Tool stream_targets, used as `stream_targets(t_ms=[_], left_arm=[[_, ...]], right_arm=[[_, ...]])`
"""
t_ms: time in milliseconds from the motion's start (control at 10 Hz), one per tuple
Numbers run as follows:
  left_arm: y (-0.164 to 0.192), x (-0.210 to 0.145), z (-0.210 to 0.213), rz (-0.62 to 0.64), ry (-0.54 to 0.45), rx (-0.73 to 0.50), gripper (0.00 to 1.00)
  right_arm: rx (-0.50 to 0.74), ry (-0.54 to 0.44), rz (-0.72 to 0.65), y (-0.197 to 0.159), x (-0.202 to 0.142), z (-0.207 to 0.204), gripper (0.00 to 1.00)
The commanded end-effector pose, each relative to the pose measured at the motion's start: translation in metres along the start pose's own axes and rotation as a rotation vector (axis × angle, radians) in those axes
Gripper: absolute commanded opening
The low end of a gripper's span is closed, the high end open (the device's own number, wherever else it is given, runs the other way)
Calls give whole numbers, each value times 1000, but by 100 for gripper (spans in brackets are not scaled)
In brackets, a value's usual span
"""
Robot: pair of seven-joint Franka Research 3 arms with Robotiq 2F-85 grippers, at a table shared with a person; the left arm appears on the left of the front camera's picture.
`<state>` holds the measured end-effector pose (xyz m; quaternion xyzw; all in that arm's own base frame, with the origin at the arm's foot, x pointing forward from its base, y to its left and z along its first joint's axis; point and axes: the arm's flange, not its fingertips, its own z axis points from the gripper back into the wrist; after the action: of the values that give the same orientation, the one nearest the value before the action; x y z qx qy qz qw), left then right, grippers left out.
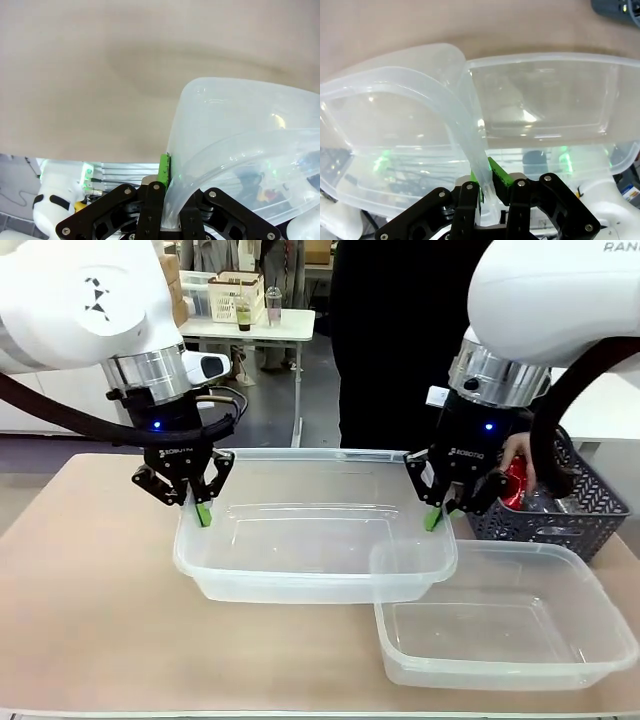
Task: Sort the waste into each basket.
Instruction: Pick up the Organizing box on the left side of the table and lift it, then offer the picked Organizing box to the human.
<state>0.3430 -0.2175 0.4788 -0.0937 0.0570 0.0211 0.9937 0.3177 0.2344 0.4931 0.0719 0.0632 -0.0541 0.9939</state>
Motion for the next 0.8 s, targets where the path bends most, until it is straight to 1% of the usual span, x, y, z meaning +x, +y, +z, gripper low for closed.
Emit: stream_targets(t_ms=[0,700], left_arm=[[4,2,7,20,-19,-13,3],[4,2,7,20,-19,-13,3]], right_arm=[[7,-6,1,2,4,2,6],[7,-6,1,2,4,2,6]])
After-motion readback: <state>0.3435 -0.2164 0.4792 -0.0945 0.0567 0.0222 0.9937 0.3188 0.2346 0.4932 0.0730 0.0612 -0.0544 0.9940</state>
